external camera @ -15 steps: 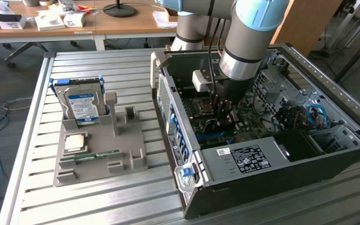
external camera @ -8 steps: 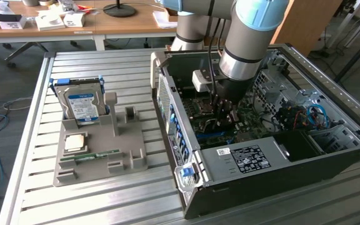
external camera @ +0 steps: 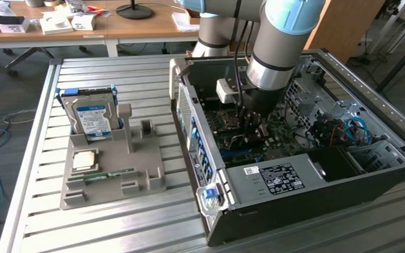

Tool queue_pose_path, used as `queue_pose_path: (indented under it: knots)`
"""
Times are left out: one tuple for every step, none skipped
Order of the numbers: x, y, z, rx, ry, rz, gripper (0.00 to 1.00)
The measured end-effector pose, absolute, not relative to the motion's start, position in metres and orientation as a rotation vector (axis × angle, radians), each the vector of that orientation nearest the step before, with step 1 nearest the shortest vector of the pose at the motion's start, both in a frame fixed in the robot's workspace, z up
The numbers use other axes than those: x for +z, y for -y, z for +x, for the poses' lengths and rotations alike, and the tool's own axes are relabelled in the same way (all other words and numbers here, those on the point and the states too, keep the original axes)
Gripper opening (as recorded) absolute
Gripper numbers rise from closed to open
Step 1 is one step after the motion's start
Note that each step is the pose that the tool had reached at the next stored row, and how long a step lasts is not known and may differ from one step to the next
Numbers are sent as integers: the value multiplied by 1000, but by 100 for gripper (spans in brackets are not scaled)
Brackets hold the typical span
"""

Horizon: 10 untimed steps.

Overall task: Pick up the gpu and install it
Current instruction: 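Insert the gpu into the slot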

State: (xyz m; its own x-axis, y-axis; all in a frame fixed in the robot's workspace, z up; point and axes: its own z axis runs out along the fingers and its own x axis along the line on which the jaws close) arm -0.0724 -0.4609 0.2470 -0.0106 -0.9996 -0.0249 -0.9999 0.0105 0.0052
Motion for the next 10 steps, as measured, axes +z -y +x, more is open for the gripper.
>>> queue_pose_path:
  knots:
    - [247, 461, -72, 33, -2223, -2200, 34]
    - [249, 461, -72, 33, -2223, -2200, 34]
    - [250, 461, -72, 33, -2223, -2200, 34]
    - [252, 461, -72, 33, -2223, -2200, 34]
    - [254, 461, -72, 33, -2223, -2200, 34]
    - [257, 461, -72, 33, -2223, -2200, 34]
    - [260, 461, -72, 33, -2223, -2200, 34]
    - [263, 461, -72, 33, -2223, -2200, 34]
    - [266, 461, -72, 33, -2223, -2200, 34]
    - [269, 461, -72, 33, -2223, -2200, 34]
